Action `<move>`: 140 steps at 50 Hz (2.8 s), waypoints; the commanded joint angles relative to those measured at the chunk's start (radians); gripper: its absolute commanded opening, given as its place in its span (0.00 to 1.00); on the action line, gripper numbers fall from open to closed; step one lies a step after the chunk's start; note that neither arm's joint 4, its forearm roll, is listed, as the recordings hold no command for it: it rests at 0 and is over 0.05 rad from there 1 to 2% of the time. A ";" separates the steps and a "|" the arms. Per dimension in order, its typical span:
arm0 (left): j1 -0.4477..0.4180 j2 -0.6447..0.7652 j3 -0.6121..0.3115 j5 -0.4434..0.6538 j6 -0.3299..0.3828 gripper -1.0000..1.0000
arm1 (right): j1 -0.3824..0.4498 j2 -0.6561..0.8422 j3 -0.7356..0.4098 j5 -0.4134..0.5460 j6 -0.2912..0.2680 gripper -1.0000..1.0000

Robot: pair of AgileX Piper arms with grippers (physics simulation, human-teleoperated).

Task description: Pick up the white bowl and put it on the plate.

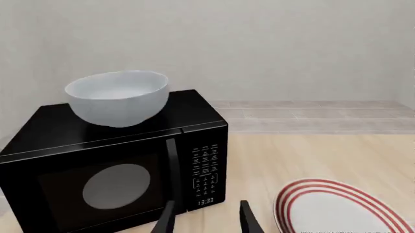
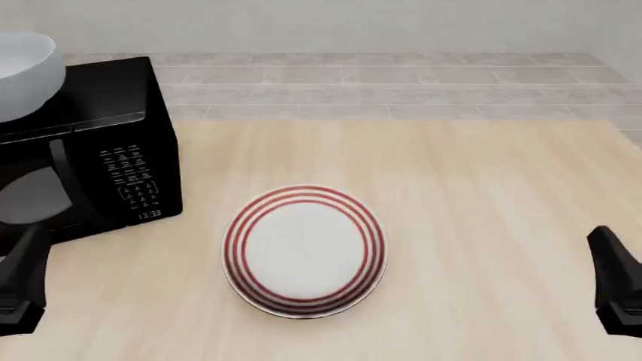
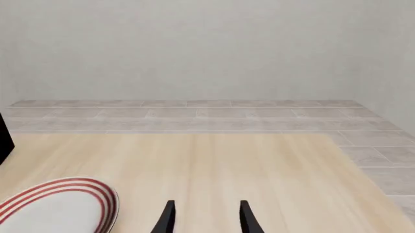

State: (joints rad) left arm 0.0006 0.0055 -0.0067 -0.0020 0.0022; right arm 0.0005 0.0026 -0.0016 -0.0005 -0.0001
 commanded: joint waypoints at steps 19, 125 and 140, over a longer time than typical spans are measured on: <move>-0.006 0.007 0.006 0.006 -0.013 1.00 | -0.001 0.007 -0.002 -0.004 0.000 1.00; 0.022 0.727 -0.893 0.291 0.780 1.00 | 0.000 0.033 0.000 -0.030 -0.001 1.00; 0.079 0.783 -0.883 0.290 0.859 1.00 | 0.000 0.031 0.001 -0.029 -0.001 1.00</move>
State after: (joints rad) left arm 0.0568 0.7725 -0.8987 0.2741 0.8048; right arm 0.0003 0.0327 -0.0012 -0.0284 -0.0014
